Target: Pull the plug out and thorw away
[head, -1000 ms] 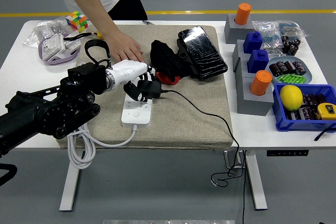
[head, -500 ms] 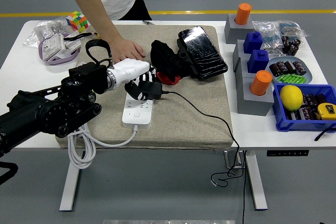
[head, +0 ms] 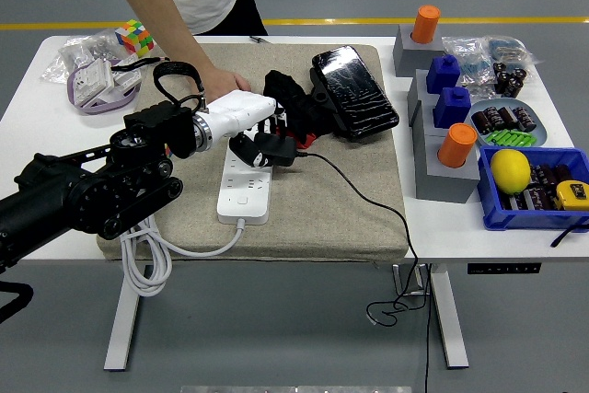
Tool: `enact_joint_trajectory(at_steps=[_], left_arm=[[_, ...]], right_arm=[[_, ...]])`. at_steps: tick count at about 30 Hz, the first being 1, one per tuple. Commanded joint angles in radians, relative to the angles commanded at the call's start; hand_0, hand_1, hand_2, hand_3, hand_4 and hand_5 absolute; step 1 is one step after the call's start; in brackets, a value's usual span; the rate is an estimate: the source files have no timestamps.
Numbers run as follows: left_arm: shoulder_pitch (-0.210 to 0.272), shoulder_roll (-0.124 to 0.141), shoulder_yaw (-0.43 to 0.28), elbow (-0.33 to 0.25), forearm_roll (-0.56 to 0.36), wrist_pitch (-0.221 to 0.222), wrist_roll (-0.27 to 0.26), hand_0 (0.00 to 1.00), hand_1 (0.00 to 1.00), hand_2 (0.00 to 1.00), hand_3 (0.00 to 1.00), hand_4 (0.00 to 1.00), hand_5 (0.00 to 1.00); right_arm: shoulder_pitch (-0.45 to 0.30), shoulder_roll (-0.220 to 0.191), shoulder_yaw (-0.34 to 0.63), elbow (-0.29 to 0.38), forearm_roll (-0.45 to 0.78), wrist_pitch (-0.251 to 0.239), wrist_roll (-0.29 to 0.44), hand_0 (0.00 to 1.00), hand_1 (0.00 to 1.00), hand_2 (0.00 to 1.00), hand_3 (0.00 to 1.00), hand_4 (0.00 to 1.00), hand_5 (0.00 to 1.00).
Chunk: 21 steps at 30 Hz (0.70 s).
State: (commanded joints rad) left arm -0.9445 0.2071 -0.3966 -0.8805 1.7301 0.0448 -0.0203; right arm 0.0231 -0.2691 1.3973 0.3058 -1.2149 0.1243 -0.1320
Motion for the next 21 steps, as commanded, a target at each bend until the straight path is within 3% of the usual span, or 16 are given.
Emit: enact_joint_trajectory(at_steps=[7,10,15,16,21], left_arm=[[0.038,-0.004,0.005,-0.092,-0.028,0.013,-0.012,0.383,0.470,0.468,0.554,0.733,0.002],[0.068,-0.020,0.025,-0.127,-0.048,0.042,-0.018,0.382,0.470,0.471,0.555,0.729,0.002],[0.095,-0.063,0.066,-0.099,-0.089,0.110,-0.029,0.382,0.470,0.471,0.555,0.729,0.002],[0.099,-0.068,0.068,-0.093,-0.096,0.122,-0.032,0.419,0.478,0.470,0.554,0.711,0.002],[0.111,-0.084,0.068,-0.083,-0.136,0.161,-0.056,0.419,0.478,0.470,0.554,0.711,0.002]], right_arm=[[-0.010,0.004,0.006,-0.002,-0.004,0.000,0.000,0.625,0.665,0.689,0.628,0.991,0.542],[-0.012,0.009,0.005,-0.003,-0.004,0.002,0.000,0.625,0.664,0.689,0.628,0.991,0.538],[-0.008,0.012,0.004,0.001,-0.001,0.000,0.002,0.625,0.664,0.689,0.628,0.991,0.538],[-0.007,0.011,0.004,0.002,0.000,-0.001,0.002,0.625,0.664,0.689,0.628,0.991,0.536],[-0.007,0.010,0.006,-0.001,-0.003,-0.001,0.001,0.625,0.664,0.689,0.628,0.991,0.536]])
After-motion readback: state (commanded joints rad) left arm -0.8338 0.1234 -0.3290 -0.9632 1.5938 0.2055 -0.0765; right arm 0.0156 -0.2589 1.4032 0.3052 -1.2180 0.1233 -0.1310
